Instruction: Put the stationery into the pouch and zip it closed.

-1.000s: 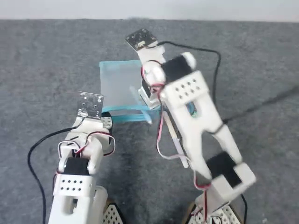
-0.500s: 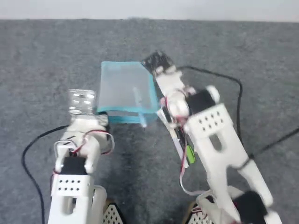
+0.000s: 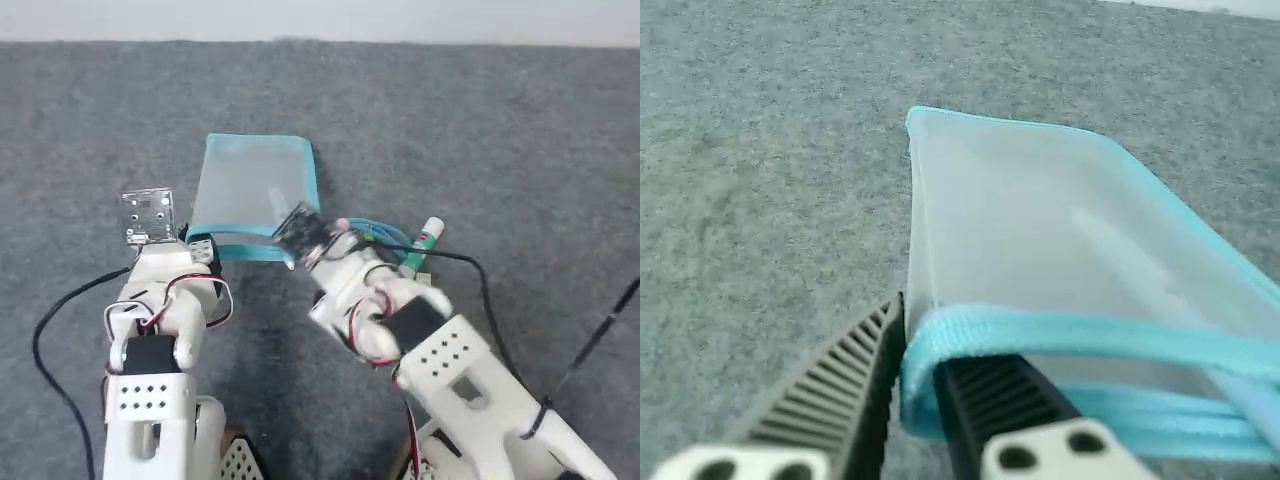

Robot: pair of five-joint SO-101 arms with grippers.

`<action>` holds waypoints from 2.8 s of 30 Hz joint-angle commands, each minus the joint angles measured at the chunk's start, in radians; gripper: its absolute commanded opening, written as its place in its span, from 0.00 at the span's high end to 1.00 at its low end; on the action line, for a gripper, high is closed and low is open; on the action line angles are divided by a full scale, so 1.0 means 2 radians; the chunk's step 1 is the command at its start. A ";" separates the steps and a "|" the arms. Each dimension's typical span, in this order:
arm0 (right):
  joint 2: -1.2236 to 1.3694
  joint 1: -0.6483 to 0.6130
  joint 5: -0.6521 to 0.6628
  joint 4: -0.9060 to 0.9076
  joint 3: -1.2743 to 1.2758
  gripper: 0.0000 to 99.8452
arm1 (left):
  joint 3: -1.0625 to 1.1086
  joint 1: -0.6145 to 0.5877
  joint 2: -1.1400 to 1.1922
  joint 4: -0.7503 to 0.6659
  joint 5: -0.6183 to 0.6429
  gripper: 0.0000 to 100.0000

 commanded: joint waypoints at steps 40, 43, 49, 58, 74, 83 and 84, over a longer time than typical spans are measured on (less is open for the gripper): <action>-0.027 0.252 0.133 0.032 -0.056 0.99 | -0.029 0.006 -0.008 0.002 -0.003 0.99; -0.023 0.367 0.153 0.107 -0.104 0.99 | -0.029 0.005 -0.008 0.002 -0.003 0.99; -0.022 0.672 0.243 0.121 -0.147 0.99 | -0.022 0.007 -0.008 0.001 -0.003 0.99; 0.016 0.890 0.308 -0.030 -0.098 0.99 | -0.021 0.007 -0.008 0.002 -0.004 0.99; 0.078 0.939 0.371 -0.079 -0.100 0.75 | -0.020 0.005 -0.008 0.003 -0.004 0.99; 0.077 0.933 0.366 -0.082 -0.098 0.66 | -0.021 0.004 -0.008 0.003 -0.004 0.99; 0.077 0.932 0.383 -0.074 -0.097 0.72 | -0.021 0.005 -0.008 0.003 -0.004 0.99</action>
